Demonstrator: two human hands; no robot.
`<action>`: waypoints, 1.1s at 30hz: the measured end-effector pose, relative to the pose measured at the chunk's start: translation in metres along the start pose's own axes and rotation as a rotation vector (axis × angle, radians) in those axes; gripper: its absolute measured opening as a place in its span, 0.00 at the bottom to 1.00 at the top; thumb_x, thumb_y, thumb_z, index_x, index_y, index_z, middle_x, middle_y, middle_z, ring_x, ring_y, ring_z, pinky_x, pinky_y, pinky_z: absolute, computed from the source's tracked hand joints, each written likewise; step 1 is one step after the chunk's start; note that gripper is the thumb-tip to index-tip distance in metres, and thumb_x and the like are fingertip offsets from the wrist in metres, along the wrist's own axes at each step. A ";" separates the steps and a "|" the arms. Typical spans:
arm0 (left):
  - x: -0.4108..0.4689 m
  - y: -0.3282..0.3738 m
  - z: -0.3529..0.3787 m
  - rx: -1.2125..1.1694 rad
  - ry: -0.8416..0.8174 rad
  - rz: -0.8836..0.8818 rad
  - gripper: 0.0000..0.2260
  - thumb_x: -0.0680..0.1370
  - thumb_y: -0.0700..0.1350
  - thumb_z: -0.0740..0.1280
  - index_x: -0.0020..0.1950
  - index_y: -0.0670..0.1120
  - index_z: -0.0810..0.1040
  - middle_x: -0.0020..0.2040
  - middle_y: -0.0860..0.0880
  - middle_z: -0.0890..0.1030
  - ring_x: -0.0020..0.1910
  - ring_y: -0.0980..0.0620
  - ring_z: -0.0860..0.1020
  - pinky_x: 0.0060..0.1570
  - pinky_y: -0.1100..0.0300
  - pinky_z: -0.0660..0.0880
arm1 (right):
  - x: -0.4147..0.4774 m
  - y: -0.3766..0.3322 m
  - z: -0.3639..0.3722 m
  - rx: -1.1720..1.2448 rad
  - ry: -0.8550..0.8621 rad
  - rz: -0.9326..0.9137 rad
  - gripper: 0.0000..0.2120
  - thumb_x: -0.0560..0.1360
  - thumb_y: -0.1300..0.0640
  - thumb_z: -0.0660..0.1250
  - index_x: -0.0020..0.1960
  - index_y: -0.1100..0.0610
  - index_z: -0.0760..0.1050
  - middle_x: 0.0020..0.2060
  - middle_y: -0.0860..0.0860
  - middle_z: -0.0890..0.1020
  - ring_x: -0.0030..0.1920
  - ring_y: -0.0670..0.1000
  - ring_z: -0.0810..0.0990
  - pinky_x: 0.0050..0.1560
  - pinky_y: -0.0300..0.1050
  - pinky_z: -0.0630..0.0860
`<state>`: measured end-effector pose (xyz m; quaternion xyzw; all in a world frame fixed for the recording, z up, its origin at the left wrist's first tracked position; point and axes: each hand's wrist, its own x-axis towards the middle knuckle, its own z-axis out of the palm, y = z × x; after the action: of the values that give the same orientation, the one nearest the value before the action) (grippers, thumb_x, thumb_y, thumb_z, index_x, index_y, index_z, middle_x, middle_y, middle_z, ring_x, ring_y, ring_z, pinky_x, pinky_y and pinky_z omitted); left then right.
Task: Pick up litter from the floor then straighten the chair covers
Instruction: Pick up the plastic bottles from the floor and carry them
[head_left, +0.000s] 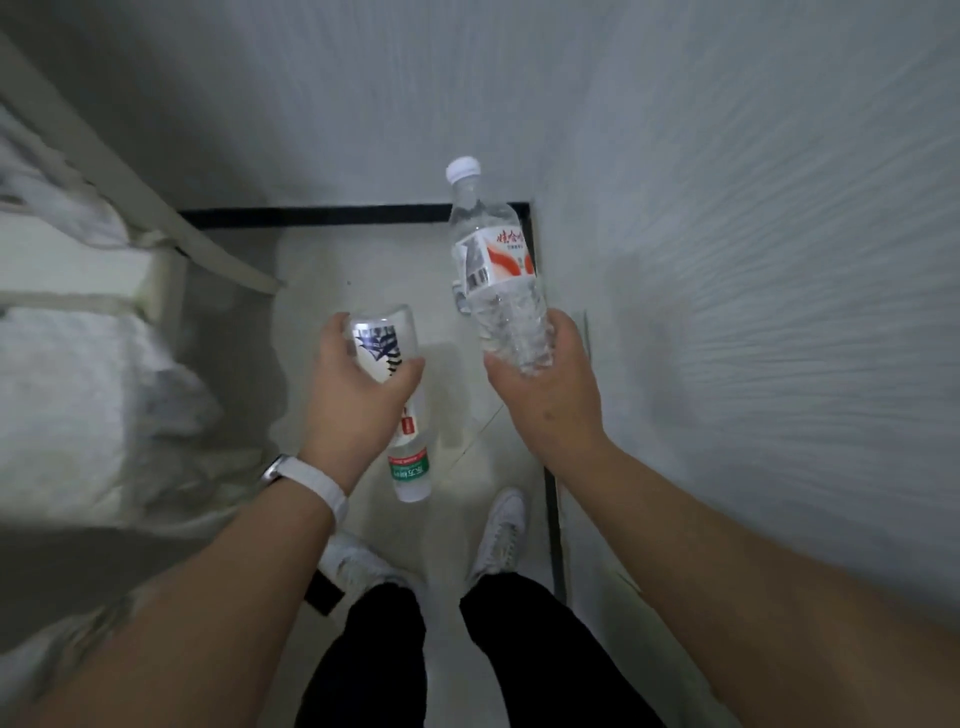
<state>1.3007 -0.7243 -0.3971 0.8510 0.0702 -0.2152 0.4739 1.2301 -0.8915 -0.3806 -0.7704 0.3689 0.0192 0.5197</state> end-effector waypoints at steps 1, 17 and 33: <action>-0.015 0.017 -0.013 -0.024 0.020 0.005 0.22 0.72 0.44 0.75 0.62 0.49 0.70 0.42 0.59 0.78 0.35 0.71 0.76 0.31 0.78 0.68 | -0.011 -0.022 -0.008 0.000 -0.007 -0.022 0.18 0.70 0.51 0.74 0.50 0.38 0.67 0.44 0.40 0.77 0.41 0.33 0.77 0.33 0.26 0.70; -0.125 0.136 -0.215 -0.299 0.314 0.078 0.22 0.72 0.47 0.75 0.59 0.59 0.68 0.44 0.60 0.80 0.38 0.68 0.79 0.35 0.67 0.73 | -0.135 -0.260 -0.025 -0.022 -0.163 -0.476 0.26 0.71 0.53 0.75 0.60 0.39 0.63 0.48 0.31 0.75 0.47 0.32 0.77 0.39 0.25 0.72; -0.155 0.143 -0.316 -0.243 0.731 -0.141 0.24 0.71 0.49 0.76 0.62 0.59 0.68 0.49 0.61 0.80 0.43 0.69 0.78 0.41 0.65 0.74 | -0.127 -0.366 0.068 0.057 -0.685 -0.604 0.35 0.68 0.52 0.77 0.69 0.43 0.63 0.57 0.39 0.77 0.53 0.38 0.80 0.51 0.39 0.79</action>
<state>1.3026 -0.5244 -0.0741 0.8022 0.3177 0.0801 0.4991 1.3771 -0.6978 -0.0716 -0.7782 -0.0650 0.1101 0.6148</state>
